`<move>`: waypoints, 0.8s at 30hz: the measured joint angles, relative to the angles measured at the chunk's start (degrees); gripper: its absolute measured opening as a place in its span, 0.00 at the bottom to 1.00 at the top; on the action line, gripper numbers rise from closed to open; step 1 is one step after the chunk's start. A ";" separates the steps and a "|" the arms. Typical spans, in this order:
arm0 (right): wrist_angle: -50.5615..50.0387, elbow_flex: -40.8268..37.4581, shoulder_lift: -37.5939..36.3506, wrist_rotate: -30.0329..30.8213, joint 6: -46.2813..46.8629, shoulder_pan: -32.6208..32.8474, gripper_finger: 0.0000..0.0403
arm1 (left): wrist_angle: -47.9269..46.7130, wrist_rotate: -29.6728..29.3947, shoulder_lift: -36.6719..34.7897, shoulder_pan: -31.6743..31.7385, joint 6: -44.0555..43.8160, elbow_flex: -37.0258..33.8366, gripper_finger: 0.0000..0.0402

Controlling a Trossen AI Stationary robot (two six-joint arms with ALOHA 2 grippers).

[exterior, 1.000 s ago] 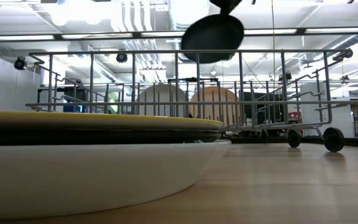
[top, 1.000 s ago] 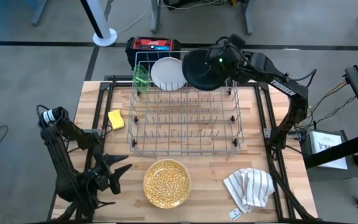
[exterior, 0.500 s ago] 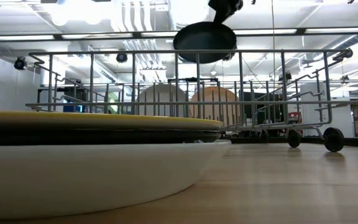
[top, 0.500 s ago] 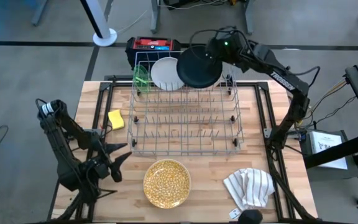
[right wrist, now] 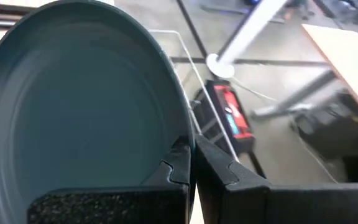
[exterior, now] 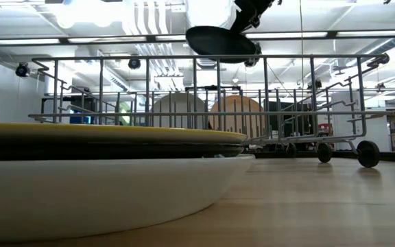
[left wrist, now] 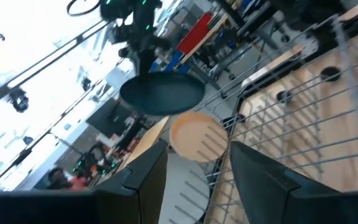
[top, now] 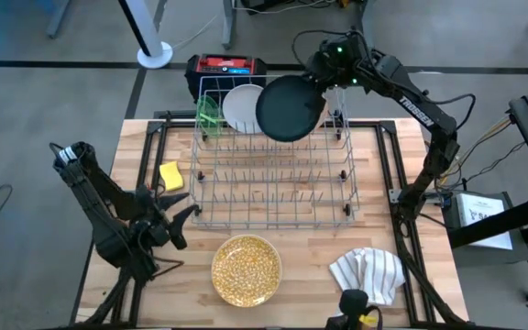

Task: Sort dishes
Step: Put the black plate into the dish rack

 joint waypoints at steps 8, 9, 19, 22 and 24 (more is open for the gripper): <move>1.50 -4.22 -0.02 -10.19 -0.51 -4.25 0.00 | 0.01 0.02 -2.38 5.05 -0.01 -2.32 0.41; 1.54 -5.16 -0.02 -10.14 -0.60 -4.83 0.00 | 0.04 0.02 -2.49 5.51 0.02 -2.52 0.41; 21.56 -22.19 -12.11 -9.42 -0.47 -9.46 0.00 | 0.04 0.02 -3.87 7.80 2.05 -3.01 0.41; 32.30 -30.68 -18.85 -8.62 1.41 -9.90 0.00 | 0.04 0.02 -4.40 8.48 2.07 -3.12 0.41; 41.12 -36.33 -22.73 -6.28 2.61 -9.87 0.00 | 0.02 0.02 -4.66 8.97 2.40 -3.26 0.41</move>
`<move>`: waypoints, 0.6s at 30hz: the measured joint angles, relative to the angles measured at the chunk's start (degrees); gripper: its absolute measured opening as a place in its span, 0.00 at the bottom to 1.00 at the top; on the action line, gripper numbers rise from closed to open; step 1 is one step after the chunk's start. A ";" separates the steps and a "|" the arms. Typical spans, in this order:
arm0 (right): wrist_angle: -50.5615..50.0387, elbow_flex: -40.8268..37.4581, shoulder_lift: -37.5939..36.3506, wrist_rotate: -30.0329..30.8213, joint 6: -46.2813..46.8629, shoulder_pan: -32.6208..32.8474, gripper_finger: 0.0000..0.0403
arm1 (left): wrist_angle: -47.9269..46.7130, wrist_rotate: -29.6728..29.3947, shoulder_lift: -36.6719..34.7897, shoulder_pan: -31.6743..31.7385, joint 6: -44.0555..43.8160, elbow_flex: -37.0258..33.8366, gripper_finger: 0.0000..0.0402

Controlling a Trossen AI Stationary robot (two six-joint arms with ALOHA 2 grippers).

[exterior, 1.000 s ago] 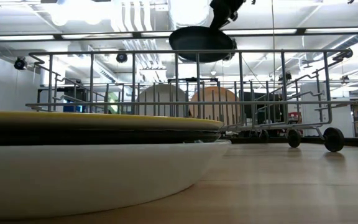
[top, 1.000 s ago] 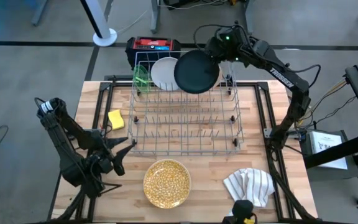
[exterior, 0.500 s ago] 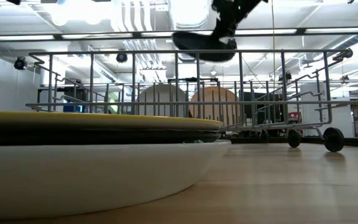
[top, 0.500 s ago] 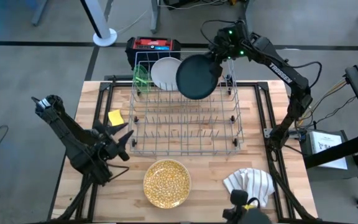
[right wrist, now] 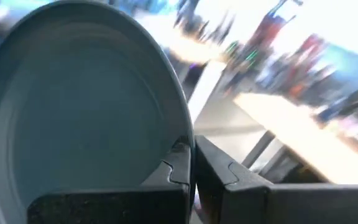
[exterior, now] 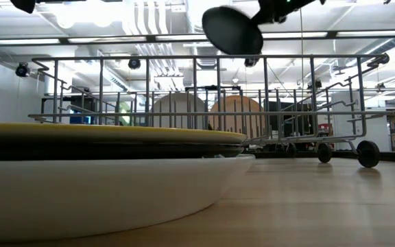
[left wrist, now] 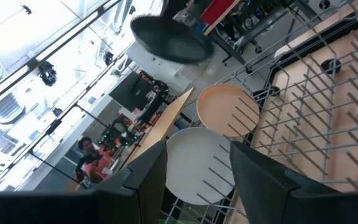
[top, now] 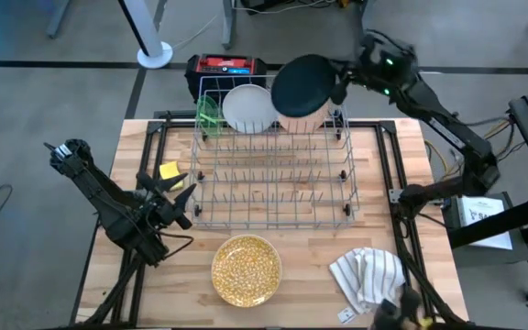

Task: Sort dishes
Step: Put the black plate into the dish rack

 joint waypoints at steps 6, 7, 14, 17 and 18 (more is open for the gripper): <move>9.64 -11.37 -6.03 7.97 0.56 1.01 0.00 | 0.00 0.00 -0.35 1.29 0.27 -0.02 0.41; 9.75 -12.78 -6.48 9.47 -0.11 1.21 0.00 | -0.01 0.02 -0.34 1.33 0.22 -0.02 0.41; 10.55 -20.59 -6.93 14.12 -2.95 2.51 0.00 | 0.07 0.02 -0.15 1.33 0.12 -0.04 0.41; 10.77 -22.82 -6.93 15.04 -3.46 2.67 0.00 | 0.17 0.02 -0.15 1.33 0.09 -0.04 0.41; 10.67 -23.34 -6.93 15.09 -3.63 2.67 0.00 | 0.20 0.02 -0.15 1.33 0.09 -0.04 0.41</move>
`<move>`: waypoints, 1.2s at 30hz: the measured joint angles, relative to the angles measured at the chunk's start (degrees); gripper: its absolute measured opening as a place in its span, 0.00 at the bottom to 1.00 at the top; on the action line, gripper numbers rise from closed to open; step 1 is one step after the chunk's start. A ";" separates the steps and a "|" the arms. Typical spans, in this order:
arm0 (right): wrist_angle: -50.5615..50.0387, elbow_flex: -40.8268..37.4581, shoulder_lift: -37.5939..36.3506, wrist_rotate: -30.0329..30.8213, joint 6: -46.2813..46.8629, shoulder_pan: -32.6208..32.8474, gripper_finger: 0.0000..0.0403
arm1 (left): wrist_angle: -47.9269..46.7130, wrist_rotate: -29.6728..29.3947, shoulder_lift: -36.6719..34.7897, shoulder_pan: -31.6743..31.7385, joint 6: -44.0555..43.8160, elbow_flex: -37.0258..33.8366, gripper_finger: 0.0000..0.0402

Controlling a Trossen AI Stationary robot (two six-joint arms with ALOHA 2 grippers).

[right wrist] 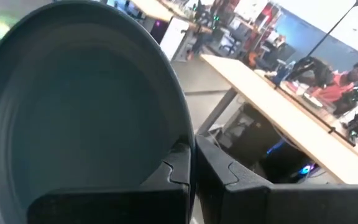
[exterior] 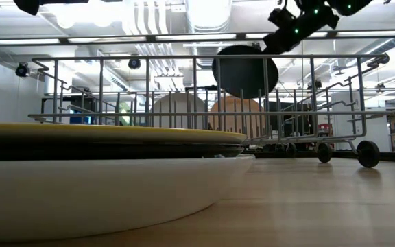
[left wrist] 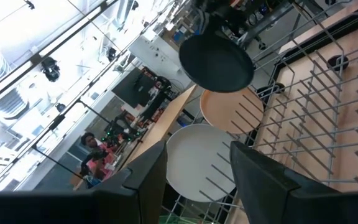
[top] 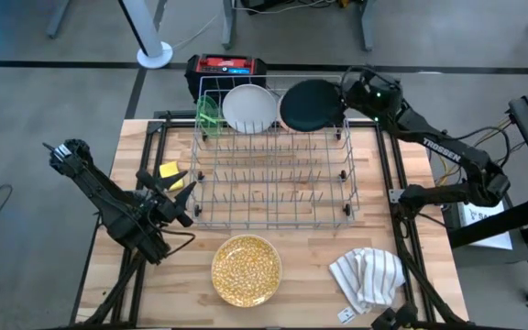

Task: Sort dishes
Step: Put the black plate into the dish rack

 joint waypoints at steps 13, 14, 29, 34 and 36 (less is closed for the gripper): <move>0.19 -4.02 0.00 1.05 -1.59 0.92 0.00 | 0.21 0.00 0.02 -0.02 -0.44 -0.07 0.41; 0.12 -4.14 0.00 1.99 -2.13 1.33 0.00 | 0.21 0.00 0.02 -0.02 -0.44 -0.07 0.41; 0.28 -5.12 0.00 21.13 -12.47 12.05 0.00 | 0.21 0.00 0.02 -0.02 -0.44 -0.07 0.41; 0.35 -6.04 0.00 22.43 -13.38 13.00 0.00 | 0.21 0.00 0.02 -0.02 -0.44 -0.07 0.41; 0.41 -6.41 0.00 22.46 -13.50 13.00 0.00 | 0.22 0.00 0.02 -0.02 -0.44 -0.07 0.41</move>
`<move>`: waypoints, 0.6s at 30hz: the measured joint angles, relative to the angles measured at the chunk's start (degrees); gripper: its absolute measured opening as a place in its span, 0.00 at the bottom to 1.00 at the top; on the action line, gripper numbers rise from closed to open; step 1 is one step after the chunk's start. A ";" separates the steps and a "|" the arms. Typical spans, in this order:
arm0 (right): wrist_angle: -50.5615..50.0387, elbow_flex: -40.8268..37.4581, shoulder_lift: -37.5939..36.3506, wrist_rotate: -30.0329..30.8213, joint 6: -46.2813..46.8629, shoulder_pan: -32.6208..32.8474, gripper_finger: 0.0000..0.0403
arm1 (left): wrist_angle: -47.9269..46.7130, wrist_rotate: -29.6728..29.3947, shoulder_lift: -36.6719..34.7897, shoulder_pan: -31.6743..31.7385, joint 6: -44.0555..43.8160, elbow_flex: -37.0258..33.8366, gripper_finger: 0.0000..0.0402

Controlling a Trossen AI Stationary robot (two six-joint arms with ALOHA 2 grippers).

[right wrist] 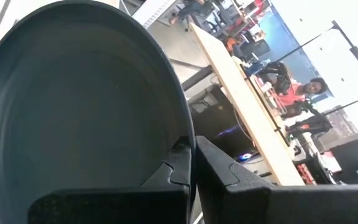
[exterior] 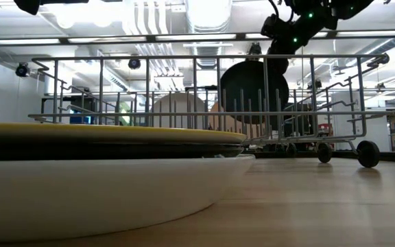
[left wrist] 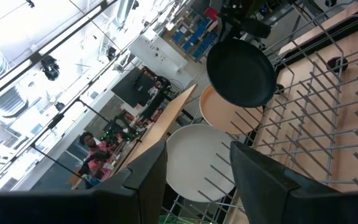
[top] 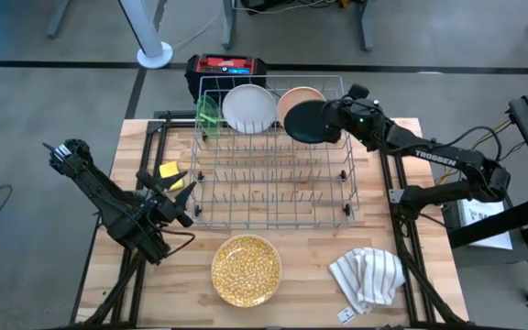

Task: Sort dishes
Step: Put the black plate into the dish rack

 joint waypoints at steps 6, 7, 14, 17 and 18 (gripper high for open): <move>2.92 -1.65 0.02 2.43 -2.62 0.00 0.00 | 0.01 0.00 0.00 0.00 0.00 0.00 0.41; 2.94 -1.71 0.02 2.49 -2.68 0.00 0.00 | 0.03 0.00 0.00 0.00 0.00 0.00 0.41; 2.85 -1.98 0.26 2.39 -4.11 0.39 0.00 | 0.21 0.00 0.00 0.00 0.00 0.00 0.41; 2.84 -2.02 1.08 2.31 -4.46 0.39 0.00 | 0.25 0.00 0.00 0.00 -0.02 0.00 0.41; 2.84 -2.03 1.47 2.31 -4.54 0.53 0.00 | 0.29 0.00 0.00 0.00 -0.02 0.00 0.41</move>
